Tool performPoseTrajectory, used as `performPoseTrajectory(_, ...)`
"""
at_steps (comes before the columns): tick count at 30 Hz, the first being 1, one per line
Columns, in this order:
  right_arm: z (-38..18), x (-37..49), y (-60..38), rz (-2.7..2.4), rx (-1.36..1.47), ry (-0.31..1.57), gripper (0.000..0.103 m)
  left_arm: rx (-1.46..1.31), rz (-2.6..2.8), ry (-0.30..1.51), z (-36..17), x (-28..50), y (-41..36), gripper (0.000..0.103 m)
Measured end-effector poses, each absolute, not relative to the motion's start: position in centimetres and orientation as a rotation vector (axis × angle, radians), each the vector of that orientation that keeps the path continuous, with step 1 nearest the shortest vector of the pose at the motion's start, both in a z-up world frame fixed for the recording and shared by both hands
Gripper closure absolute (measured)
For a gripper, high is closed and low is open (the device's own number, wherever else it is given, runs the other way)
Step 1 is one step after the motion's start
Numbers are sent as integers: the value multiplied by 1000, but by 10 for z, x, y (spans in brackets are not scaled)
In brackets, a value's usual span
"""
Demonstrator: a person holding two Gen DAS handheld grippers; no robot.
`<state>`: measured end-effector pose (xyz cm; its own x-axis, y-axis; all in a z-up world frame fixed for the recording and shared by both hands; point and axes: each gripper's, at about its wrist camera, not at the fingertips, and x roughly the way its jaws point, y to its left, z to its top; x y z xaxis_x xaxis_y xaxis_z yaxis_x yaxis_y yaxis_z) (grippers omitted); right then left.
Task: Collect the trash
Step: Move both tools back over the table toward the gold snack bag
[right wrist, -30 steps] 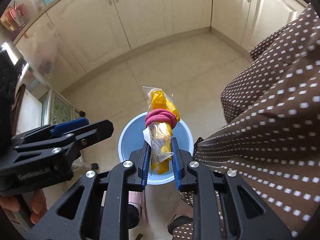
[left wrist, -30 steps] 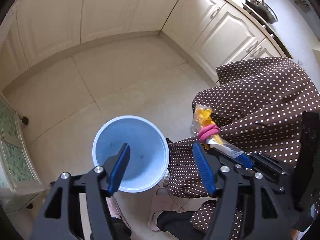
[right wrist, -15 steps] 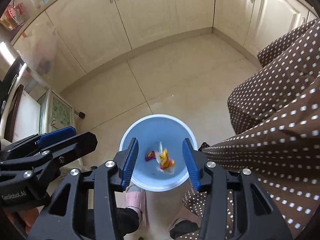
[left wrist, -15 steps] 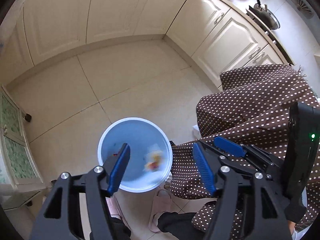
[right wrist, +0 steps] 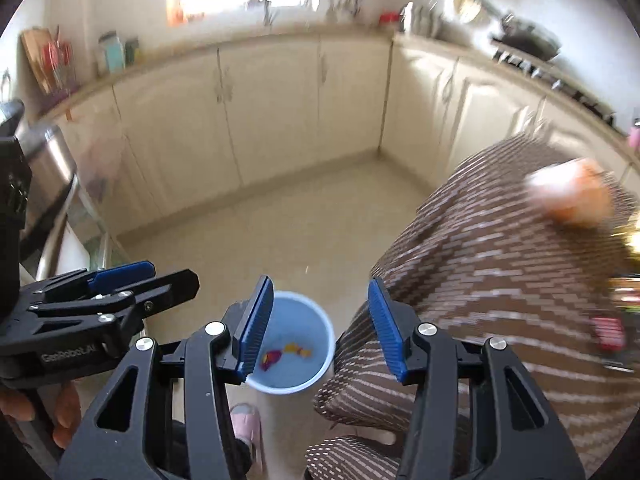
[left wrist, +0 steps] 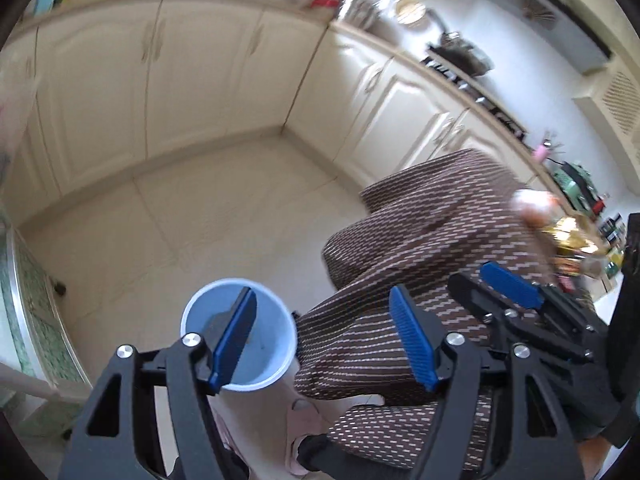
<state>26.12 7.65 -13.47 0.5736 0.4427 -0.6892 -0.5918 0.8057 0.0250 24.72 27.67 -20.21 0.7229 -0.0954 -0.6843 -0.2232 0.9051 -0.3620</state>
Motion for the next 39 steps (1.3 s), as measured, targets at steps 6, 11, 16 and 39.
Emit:
performPoseTrajectory(6, -72, 225, -5, 547, -136, 608, 52, -348, -34, 657, -133, 224, 207, 30)
performPoseTrajectory(11, -40, 210, -85, 425, -70, 552, 49, -262, -184, 628, -98, 227, 123, 29)
performPoseTrajectory(16, -25, 204, -159, 325, -5, 537, 47, -214, -256, 637, -82, 233, 67, 28)
performPoseTrajectory(39, -48, 213, -247, 201, 118, 554, 40, -85, -277, 745, -105, 299, -1, 25)
